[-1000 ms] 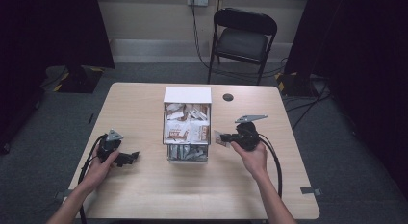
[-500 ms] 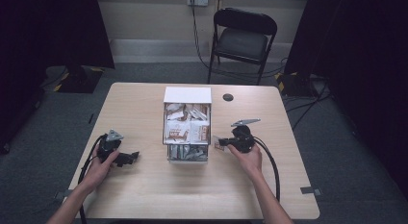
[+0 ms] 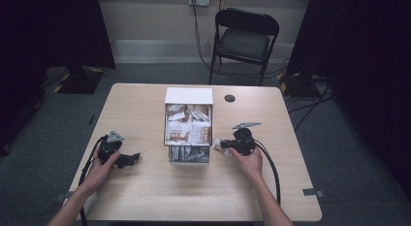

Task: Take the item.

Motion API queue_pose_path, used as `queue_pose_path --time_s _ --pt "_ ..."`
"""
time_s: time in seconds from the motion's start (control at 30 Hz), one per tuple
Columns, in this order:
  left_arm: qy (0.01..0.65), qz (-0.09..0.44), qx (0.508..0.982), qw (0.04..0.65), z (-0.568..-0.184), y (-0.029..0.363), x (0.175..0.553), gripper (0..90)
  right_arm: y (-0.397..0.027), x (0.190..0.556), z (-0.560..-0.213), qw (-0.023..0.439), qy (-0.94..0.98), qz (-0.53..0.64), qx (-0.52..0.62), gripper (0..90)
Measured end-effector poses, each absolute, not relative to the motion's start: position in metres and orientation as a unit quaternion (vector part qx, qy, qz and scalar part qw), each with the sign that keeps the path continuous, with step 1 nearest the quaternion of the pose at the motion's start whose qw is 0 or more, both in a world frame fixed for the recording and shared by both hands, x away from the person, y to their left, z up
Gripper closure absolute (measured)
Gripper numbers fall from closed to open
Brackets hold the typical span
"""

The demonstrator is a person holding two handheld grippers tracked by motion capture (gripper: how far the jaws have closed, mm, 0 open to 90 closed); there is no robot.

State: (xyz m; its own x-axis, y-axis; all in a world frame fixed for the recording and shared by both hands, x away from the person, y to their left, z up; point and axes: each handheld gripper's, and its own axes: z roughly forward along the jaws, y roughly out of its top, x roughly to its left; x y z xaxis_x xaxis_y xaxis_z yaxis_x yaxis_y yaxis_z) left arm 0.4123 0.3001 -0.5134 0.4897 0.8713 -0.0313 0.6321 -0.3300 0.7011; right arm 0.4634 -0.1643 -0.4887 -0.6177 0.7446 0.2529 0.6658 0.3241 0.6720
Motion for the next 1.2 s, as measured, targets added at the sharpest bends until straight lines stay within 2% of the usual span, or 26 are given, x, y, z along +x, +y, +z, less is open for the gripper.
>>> queue_pose_path --time_s 0.13,0.2,0.23,0.3,0.5,0.57,0.63,0.73,1.07,1.2 --pt "0.472 0.179 0.796 0.334 -0.513 0.3 0.412 0.0 -0.164 0.464 -0.488 0.058 0.811 0.385 0.436 75.3" --pt "0.472 0.179 0.796 0.334 -0.513 0.3 0.412 0.0 -0.167 0.464 -0.486 0.069 0.802 0.392 0.445 67.5" --pt "0.472 0.179 0.796 0.334 -0.513 0.3 0.412 0.0 -0.167 0.464 -0.486 0.069 0.802 0.392 0.445 67.5" --pt "0.472 0.179 0.796 0.334 -0.513 0.3 0.412 0.0 -0.168 0.464 -0.484 0.082 0.799 0.394 0.448 60.3" --pt "0.472 0.179 0.796 0.334 -0.513 0.3 0.412 0.0 -0.174 0.464 -0.48 0.077 0.795 0.397 0.453 54.1" --pt "0.473 0.179 0.796 0.334 -0.513 0.3 0.412 0.0 -0.179 0.462 -0.477 0.069 0.794 0.396 0.456 47.8" --pt "0.472 0.179 0.796 0.334 -0.513 0.3 0.412 0.0 -0.183 0.459 -0.474 0.066 0.792 0.396 0.461 46.2" --pt "0.472 0.179 0.796 0.334 -0.513 0.3 0.412 0.0 -0.191 0.455 -0.467 0.072 0.785 0.4 0.468 39.4" --pt "0.472 0.179 0.796 0.334 -0.513 0.3 0.412 0.0 -0.22 0.434 -0.445 0.098 0.77 0.41 0.479 26.1" --pt "0.472 0.179 0.796 0.334 -0.513 0.3 0.412 0.0 -0.233 0.424 -0.442 0.108 0.764 0.408 0.487 23.7"
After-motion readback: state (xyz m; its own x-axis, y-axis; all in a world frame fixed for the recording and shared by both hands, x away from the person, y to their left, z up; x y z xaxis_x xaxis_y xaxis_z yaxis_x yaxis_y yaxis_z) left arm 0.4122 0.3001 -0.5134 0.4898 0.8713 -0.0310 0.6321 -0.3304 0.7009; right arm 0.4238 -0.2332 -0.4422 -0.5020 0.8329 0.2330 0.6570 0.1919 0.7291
